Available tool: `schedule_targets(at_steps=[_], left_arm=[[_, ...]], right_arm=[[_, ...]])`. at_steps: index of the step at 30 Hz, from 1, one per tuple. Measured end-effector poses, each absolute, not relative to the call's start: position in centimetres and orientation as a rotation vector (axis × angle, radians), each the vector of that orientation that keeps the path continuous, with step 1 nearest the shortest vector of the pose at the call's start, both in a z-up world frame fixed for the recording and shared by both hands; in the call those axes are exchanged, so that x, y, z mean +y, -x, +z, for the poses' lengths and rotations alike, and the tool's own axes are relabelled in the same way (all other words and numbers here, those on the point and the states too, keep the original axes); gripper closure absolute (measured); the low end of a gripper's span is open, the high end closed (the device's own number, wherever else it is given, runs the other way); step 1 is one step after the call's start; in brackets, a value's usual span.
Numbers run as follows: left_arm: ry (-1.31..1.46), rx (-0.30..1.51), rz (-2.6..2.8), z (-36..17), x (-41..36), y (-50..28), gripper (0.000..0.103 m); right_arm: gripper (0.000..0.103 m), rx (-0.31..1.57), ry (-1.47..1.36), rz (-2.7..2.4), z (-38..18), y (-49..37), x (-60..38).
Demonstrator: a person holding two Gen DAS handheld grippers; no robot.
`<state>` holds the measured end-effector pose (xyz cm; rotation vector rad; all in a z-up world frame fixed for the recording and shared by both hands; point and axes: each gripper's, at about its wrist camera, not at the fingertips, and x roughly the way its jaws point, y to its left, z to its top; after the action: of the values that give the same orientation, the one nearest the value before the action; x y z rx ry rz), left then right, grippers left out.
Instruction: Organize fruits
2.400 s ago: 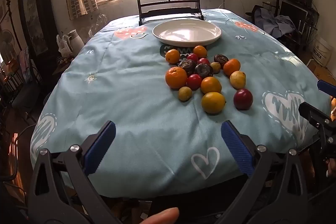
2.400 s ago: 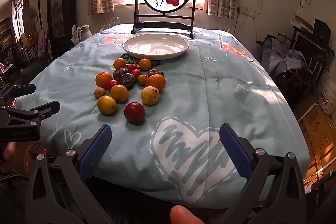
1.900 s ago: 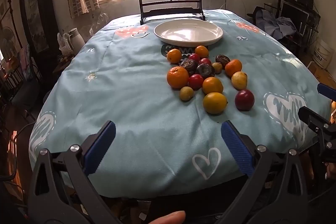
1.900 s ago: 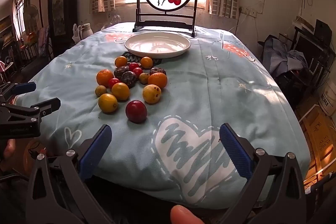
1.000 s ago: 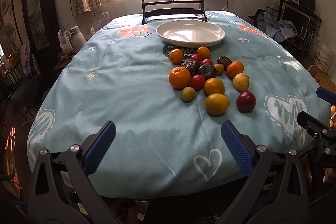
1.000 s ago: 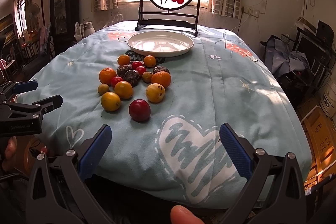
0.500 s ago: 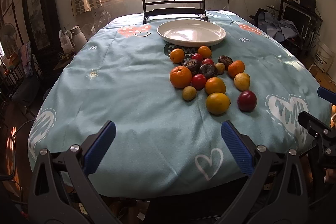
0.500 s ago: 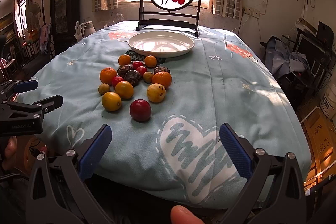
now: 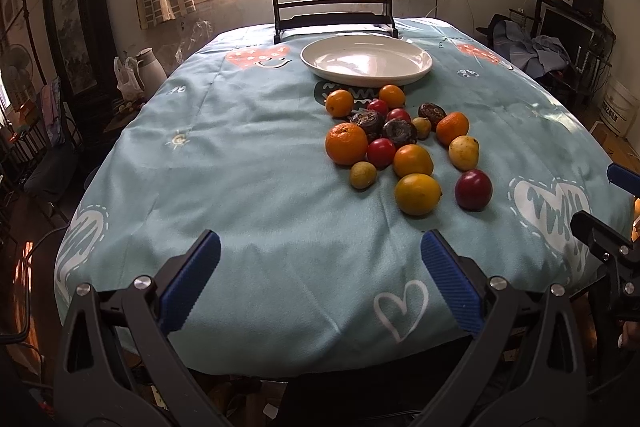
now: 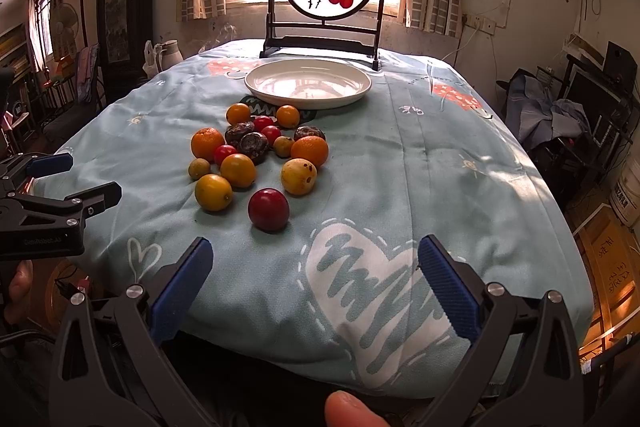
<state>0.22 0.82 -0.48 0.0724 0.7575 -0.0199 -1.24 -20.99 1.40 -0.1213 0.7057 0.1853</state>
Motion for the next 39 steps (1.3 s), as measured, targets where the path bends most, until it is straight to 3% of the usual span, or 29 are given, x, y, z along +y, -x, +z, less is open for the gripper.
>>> schedule_targets(at_steps=[28,32,37,39], left_arm=[[-0.074,0.771,-0.052,-2.1,1.1,-1.0,0.002],[-0.075,0.793,-0.08,-3.1,1.3,-1.9,0.003],[-0.049,0.826,-0.144,-4.0,1.4,-2.8,0.012],[-0.045,0.828,-0.169,-4.3,1.4,-3.1,0.019]], right_arm=[[0.001,0.713,0.106,0.262,0.2,0.1,-20.2],[0.029,0.723,0.118,0.302,-1.2,-1.9,-19.5],[0.032,0.791,0.09,0.364,-3.3,-5.2,-18.4],[0.039,0.81,0.073,0.375,-3.9,-6.2,-18.0]])
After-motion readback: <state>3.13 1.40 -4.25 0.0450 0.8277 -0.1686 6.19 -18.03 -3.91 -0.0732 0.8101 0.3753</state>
